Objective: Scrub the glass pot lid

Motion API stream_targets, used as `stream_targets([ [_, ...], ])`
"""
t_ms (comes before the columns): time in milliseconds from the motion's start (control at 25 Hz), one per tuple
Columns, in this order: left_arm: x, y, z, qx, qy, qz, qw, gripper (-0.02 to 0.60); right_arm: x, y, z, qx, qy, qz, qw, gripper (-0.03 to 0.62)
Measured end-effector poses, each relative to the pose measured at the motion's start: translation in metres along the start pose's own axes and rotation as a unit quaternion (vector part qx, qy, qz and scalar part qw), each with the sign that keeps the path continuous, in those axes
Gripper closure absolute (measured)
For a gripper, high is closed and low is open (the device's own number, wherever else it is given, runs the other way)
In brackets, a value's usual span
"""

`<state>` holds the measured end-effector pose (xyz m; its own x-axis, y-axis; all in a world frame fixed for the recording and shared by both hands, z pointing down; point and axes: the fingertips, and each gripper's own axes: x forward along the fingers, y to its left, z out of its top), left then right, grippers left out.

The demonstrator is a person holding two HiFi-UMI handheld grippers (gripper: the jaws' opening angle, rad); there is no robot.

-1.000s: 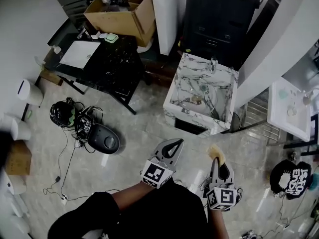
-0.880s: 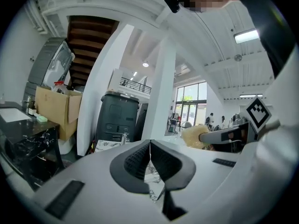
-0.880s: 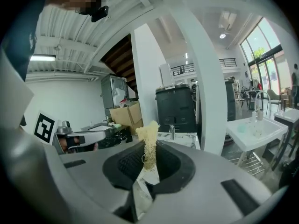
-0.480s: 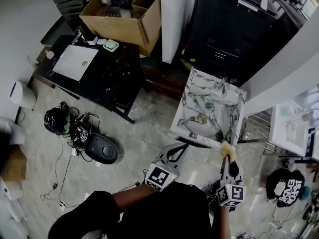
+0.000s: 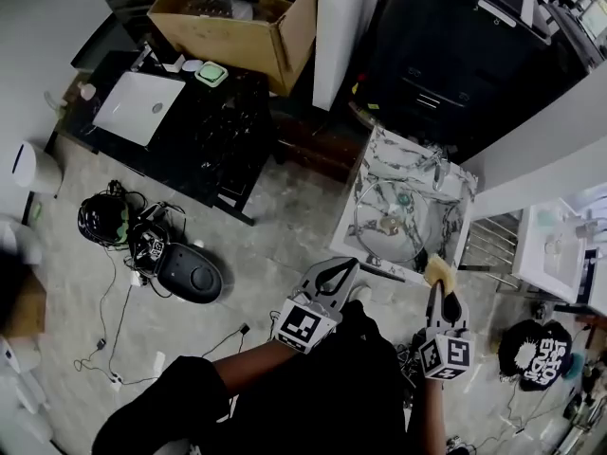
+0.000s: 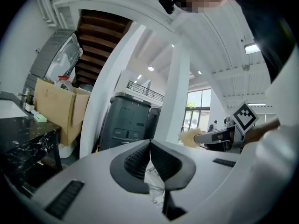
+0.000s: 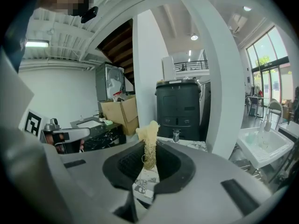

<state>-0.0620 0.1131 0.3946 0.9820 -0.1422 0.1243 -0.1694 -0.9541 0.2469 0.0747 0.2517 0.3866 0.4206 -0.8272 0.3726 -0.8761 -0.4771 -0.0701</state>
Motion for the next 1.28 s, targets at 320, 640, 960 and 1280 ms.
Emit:
stream_targets([
  [320, 0.015, 0.003, -0.005, 0.003, 0.012, 0.026, 0.9996, 0.565, 0.034, -0.001, -0.001, 0.002, -0.001, 0.048, 0.999, 0.532],
  [640, 0.051, 0.018, -0.006, 0.006, 0.02, 0.071, 0.9973, 0.565, 0.101, -0.003, -0.025, -0.017, 0.045, 0.136, 0.989, 0.531],
  [960, 0.097, 0.03, -0.027, -0.013, 0.031, 0.123, 0.9918, 0.565, 0.172, -0.012, -0.069, -0.029, 0.116, 0.215, 0.969, 0.533],
  [1280, 0.125, 0.055, -0.053, -0.013, 0.052, 0.195, 0.9793, 0.565, 0.233, -0.015, -0.138, -0.043, 0.197, 0.288, 0.936, 0.533],
])
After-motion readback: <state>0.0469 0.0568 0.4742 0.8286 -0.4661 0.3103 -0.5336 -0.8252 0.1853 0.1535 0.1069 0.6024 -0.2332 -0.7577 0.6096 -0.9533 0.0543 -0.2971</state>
